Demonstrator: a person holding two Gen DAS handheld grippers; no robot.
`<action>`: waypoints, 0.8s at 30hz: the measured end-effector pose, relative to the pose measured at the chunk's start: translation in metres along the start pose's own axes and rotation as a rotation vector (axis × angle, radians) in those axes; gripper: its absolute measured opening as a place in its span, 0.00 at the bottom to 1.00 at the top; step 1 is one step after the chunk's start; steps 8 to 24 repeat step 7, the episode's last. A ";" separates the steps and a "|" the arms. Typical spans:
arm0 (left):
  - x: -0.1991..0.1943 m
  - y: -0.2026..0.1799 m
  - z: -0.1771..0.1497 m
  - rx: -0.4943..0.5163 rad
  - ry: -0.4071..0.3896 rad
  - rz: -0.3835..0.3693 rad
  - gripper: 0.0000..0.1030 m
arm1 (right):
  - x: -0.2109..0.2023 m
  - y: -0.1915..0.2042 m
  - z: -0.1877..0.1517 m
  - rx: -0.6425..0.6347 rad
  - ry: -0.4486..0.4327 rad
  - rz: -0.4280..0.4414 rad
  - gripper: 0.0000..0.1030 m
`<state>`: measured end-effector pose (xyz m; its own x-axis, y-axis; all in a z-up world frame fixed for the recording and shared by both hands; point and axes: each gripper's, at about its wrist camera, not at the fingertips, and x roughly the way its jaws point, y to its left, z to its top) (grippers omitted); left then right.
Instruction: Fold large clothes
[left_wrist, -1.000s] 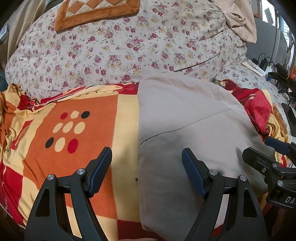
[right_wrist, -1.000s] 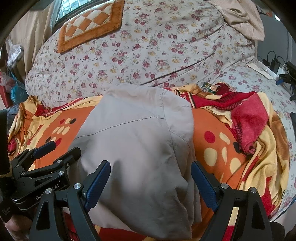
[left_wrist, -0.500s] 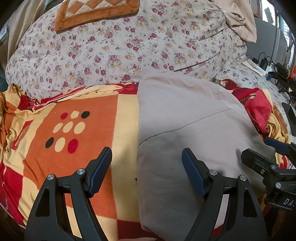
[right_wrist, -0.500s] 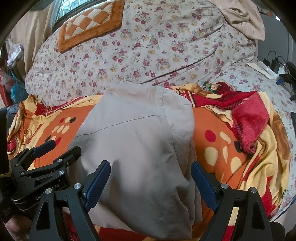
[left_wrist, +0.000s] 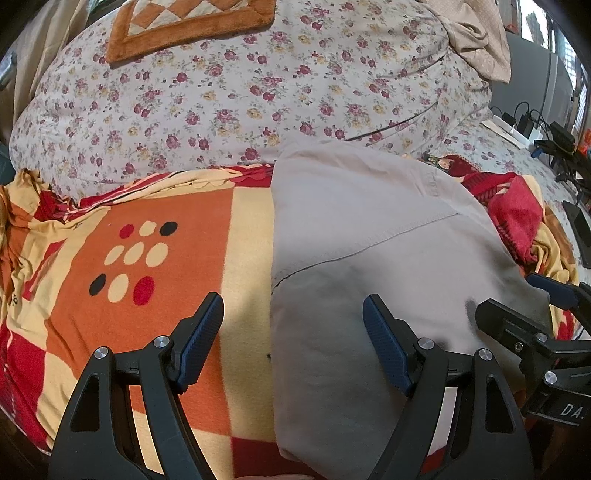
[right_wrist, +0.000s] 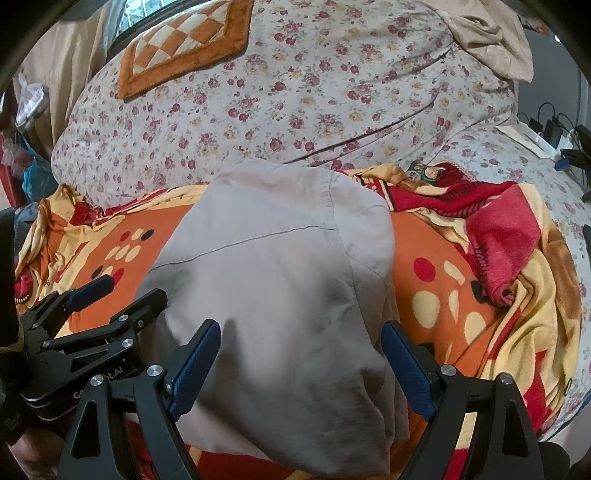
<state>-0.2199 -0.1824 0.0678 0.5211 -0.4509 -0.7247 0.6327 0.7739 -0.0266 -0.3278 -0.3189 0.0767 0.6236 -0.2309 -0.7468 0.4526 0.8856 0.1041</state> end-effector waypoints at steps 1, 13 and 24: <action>0.000 0.000 0.000 0.005 -0.004 -0.002 0.76 | 0.000 0.001 0.000 -0.002 0.001 0.001 0.84; -0.005 0.026 0.005 -0.027 -0.003 -0.038 0.76 | -0.007 -0.009 0.004 -0.001 -0.025 0.015 0.84; -0.005 0.026 0.005 -0.027 -0.003 -0.038 0.76 | -0.007 -0.009 0.004 -0.001 -0.025 0.015 0.84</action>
